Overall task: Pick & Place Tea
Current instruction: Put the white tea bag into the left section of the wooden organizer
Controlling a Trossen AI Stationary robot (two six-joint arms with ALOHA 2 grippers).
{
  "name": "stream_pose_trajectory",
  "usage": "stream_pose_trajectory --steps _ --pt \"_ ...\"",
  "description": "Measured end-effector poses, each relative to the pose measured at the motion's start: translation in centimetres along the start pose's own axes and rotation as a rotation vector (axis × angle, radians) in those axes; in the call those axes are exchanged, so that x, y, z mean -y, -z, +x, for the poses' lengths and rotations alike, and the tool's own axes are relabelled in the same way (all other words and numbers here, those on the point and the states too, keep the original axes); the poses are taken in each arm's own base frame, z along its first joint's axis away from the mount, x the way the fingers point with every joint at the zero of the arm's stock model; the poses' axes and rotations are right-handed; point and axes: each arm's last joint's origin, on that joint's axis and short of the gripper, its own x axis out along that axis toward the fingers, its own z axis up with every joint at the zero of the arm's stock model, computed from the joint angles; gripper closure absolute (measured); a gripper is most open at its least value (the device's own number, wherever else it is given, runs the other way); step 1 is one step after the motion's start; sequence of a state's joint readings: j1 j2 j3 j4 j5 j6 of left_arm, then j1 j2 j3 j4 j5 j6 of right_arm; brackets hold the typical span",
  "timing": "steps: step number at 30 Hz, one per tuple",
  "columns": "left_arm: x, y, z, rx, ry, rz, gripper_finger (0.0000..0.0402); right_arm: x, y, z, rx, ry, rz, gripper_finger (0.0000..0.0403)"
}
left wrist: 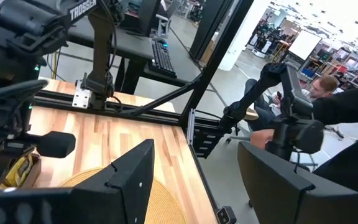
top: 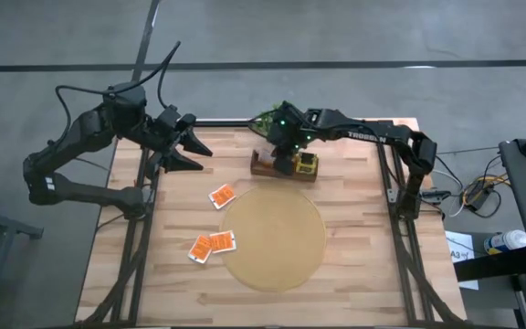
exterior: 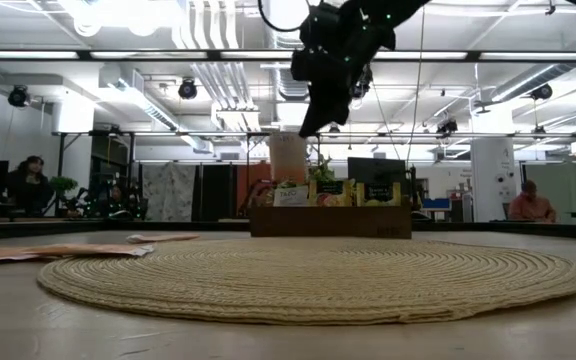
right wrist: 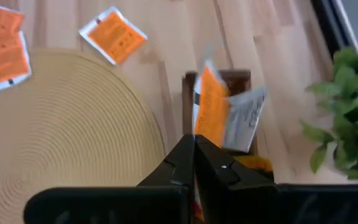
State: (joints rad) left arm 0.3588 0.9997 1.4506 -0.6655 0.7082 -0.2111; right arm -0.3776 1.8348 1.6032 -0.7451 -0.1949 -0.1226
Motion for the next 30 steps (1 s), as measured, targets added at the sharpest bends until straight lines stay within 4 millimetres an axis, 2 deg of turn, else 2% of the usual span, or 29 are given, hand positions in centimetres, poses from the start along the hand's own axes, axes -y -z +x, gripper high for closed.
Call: stream_pose_trajectory --steps 5,16,30 --pt "0.0 0.0 0.0 0.0 0.0 0.001 0.0177 0.5 0.7 0.9 0.015 -0.056 0.026 0.0395" --pt "0.0 0.0 0.0 0.0 0.0 0.002 0.0177 0.8 0.9 1.6 0.056 -0.053 0.067 0.0395" --pt "0.0 0.0 0.0 0.002 0.001 0.002 0.0177 1.1 2.9 3.5 0.034 -0.052 0.123 0.0395"
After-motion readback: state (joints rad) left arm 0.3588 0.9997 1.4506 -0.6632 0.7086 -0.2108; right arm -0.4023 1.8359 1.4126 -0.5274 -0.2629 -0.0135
